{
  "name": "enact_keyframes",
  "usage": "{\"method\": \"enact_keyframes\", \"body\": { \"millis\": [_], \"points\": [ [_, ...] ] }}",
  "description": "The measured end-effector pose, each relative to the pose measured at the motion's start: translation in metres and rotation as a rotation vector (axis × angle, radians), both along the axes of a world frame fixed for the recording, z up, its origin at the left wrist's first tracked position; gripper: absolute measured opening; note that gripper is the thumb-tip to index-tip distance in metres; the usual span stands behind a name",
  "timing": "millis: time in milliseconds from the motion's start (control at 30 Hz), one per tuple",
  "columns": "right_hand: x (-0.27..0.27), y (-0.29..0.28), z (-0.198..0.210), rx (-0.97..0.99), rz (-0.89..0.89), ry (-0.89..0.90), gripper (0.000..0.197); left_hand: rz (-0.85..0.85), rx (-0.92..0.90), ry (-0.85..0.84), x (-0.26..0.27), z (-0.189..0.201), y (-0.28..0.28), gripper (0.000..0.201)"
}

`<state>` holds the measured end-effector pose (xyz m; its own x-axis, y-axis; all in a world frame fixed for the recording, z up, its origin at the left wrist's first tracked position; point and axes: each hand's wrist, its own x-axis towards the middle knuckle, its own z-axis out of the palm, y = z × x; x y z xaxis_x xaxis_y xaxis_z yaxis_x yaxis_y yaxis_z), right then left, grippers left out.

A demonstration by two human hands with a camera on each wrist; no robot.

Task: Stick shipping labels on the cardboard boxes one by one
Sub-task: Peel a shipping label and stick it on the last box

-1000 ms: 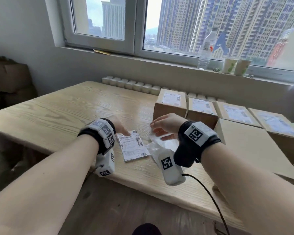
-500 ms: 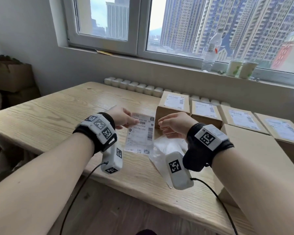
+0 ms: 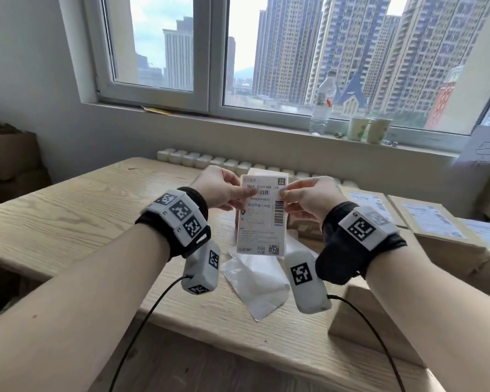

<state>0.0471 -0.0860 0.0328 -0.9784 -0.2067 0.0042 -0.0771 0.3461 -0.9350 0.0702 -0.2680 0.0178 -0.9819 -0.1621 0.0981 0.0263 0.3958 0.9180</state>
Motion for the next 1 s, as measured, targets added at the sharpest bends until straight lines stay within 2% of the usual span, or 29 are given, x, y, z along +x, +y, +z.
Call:
{"method": "enact_keyframes", "body": {
  "millis": [133, 233, 300, 500, 1000],
  "points": [
    [0.005, 0.017, 0.004, 0.009, -0.031, 0.032, 0.013, 0.009, -0.048, 0.1, -0.001, 0.012, 0.026, 0.028],
    [0.01, 0.027, 0.006, -0.001, -0.031, 0.043, 0.013, 0.001, -0.134, 0.158, -0.004, 0.021, 0.046, 0.015],
    [0.013, 0.033, 0.007, -0.019, -0.042, 0.054, 0.012, -0.014, -0.182, 0.162, -0.006, 0.024, 0.056, 0.011],
    [0.017, 0.051, 0.015, -0.104, -0.159, 0.156, 0.018, -0.055, -0.168, 0.136, -0.009, 0.024, 0.074, 0.01],
    [0.019, 0.068, 0.009, -0.077, -0.172, 0.167, 0.01, -0.102, -0.16, 0.147, -0.009, 0.023, 0.093, 0.011]
  ]
}}
